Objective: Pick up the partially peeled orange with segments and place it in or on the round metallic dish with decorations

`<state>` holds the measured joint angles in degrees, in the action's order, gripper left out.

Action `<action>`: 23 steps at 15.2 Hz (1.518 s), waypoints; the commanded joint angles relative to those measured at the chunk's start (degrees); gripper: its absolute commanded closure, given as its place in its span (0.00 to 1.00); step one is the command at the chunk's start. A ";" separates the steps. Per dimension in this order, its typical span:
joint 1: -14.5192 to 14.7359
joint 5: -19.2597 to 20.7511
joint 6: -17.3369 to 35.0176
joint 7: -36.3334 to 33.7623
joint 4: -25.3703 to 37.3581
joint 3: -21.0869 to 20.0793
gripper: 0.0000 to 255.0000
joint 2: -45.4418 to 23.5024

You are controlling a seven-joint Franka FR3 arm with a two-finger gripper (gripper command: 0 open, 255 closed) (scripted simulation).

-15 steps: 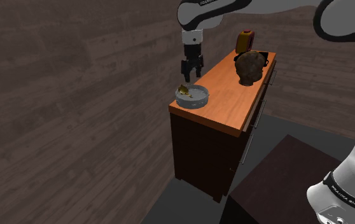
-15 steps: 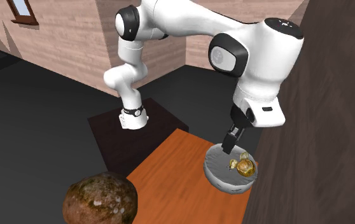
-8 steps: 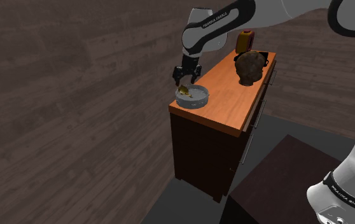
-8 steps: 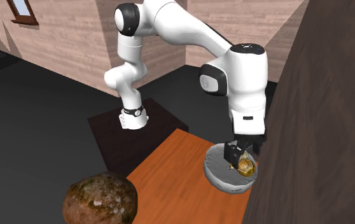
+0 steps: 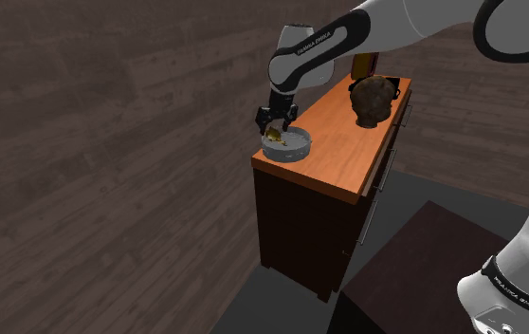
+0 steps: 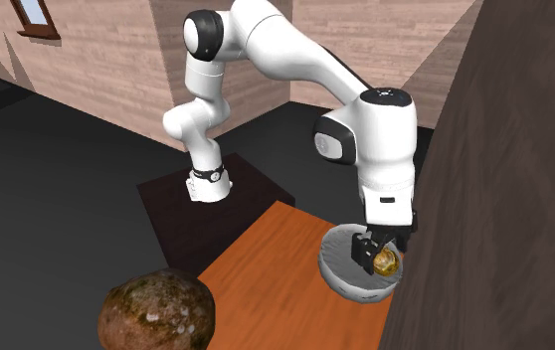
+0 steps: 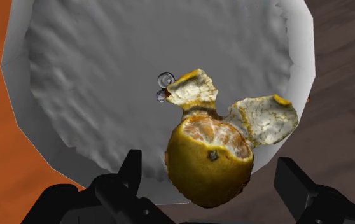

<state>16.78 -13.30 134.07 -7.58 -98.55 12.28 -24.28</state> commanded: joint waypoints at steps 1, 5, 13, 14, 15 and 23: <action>-0.01 -0.02 0.05 0.01 0.03 -0.01 0.00 -0.06; -0.01 -0.02 0.04 0.01 0.02 -0.01 1.00 -0.05; 0.01 -0.01 0.07 -0.01 -0.03 -0.01 1.00 -0.02; -0.01 -0.02 0.05 0.01 0.03 -0.01 1.00 -0.06; 0.03 0.15 -0.57 -0.14 0.31 0.08 1.00 0.28; 0.28 1.34 -5.67 -1.27 3.17 0.63 1.00 2.63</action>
<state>17.16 -12.05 129.15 -8.87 -95.89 12.83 -21.88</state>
